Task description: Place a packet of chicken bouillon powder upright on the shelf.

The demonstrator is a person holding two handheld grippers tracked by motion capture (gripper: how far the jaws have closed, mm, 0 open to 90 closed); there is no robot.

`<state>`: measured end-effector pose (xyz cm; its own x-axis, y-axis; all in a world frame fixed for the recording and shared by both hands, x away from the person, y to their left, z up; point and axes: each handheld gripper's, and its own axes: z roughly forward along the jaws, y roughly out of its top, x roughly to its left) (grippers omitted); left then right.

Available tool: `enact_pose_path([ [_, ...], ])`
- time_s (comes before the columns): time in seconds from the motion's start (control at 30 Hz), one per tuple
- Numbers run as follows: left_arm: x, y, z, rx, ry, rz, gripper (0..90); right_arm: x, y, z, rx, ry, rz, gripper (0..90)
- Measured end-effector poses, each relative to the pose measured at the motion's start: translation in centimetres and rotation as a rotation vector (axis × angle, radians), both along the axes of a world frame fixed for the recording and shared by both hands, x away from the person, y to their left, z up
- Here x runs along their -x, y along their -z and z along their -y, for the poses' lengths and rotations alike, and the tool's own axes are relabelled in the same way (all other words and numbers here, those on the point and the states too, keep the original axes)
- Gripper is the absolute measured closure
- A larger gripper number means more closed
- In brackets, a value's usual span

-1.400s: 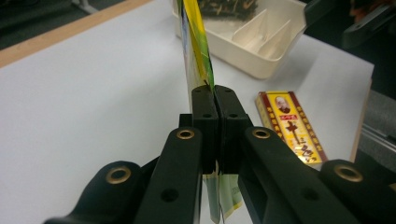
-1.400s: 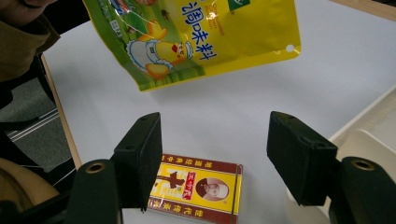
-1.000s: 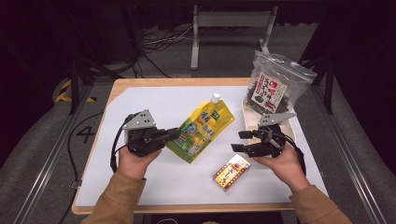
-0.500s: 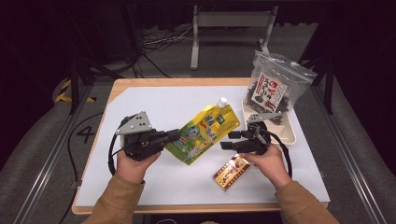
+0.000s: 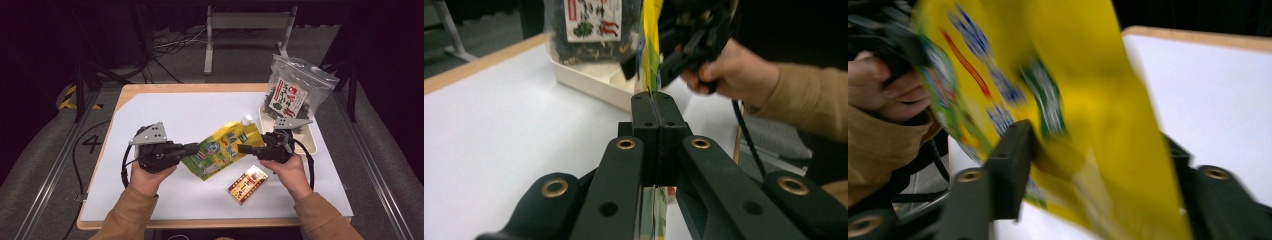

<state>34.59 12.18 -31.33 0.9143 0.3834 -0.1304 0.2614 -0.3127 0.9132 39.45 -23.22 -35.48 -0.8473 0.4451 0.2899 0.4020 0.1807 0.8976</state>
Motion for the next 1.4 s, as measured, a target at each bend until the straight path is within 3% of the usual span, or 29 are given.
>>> enact_pose_path([
  [0.1,-0.1,0.3,0.2,0.001,-0.004,-0.007,90.0,0.4,-0.5,-0.1,0.073,-0.011,0.034,58.1],
  [0.3,-0.3,0.5,0.2,0.004,-0.008,-0.018,90.0,0.2,-0.3,0.3,0.081,-0.047,0.001,74.1],
  [0.37,-0.4,0.5,0.2,0.004,-0.005,-0.018,90.0,0.2,-0.3,0.4,0.086,-0.059,-0.01,84.4],
  [0.43,-0.5,0.6,0.3,0.001,-0.003,-0.024,90.0,0.4,-0.5,0.3,0.114,-0.068,0.006,89.1],
  [0.5,-0.6,0.8,0.2,0.013,0.003,-0.035,90.0,0.7,-0.8,0.0,0.163,-0.061,0.024,89.9],
  [0.73,-1.1,1.1,-0.3,0.053,0.022,-0.061,89.5,1.0,-2.4,0.1,0.196,-0.069,0.008,90.0],
  [0.97,-1.4,1.2,-0.7,0.102,0.046,-0.079,85.6,1.7,-4.7,0.2,0.249,-0.101,0.041,90.0],
  [1.13,-1.5,1.3,-0.8,0.101,0.037,-0.077,77.2,2.5,-6.7,0.2,0.294,-0.126,0.07,90.0],
  [1.2,-1.6,1.3,-0.9,0.105,0.031,-0.075,67.9,2.8,-7.5,0.1,0.33,-0.13,0.084,90.0],
  [1.27,-1.6,1.3,-1.1,0.108,0.009,-0.062,65.3,2.9,-7.9,0.1,0.345,-0.129,0.091,90.0],
  [1.4,-1.8,1.3,-1.4,0.096,-0.035,-0.042,54.4,3.2,-9.8,0.3,0.421,-0.113,0.117,90.0],
])
